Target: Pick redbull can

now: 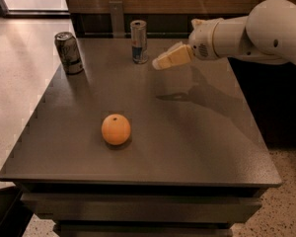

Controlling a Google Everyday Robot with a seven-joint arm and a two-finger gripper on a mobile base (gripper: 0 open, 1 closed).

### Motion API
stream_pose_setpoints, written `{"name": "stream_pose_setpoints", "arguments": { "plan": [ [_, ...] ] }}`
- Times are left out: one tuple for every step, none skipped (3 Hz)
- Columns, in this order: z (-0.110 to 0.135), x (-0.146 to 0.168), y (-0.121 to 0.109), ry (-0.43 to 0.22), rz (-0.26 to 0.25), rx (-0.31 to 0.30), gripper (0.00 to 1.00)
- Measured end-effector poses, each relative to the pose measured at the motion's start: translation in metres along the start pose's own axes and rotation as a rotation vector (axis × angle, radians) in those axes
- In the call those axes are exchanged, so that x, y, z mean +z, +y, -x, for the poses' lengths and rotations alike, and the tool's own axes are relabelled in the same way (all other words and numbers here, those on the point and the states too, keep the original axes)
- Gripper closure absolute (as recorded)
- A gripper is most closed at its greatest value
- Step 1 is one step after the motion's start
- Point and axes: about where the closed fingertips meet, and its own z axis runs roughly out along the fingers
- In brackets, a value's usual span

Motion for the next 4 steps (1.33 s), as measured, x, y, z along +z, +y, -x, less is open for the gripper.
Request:
{"name": "stream_pose_setpoints", "arguments": {
  "plan": [
    [-0.007, 0.024, -0.019, -0.058, 0.000, 0.022, 0.00],
    [-0.013, 0.041, -0.035, -0.107, 0.007, 0.047, 0.00],
    [-0.008, 0.058, -0.044, -0.144, 0.022, 0.061, 0.00],
    [0.005, 0.077, -0.045, -0.169, 0.045, 0.061, 0.00]
  ]
}}
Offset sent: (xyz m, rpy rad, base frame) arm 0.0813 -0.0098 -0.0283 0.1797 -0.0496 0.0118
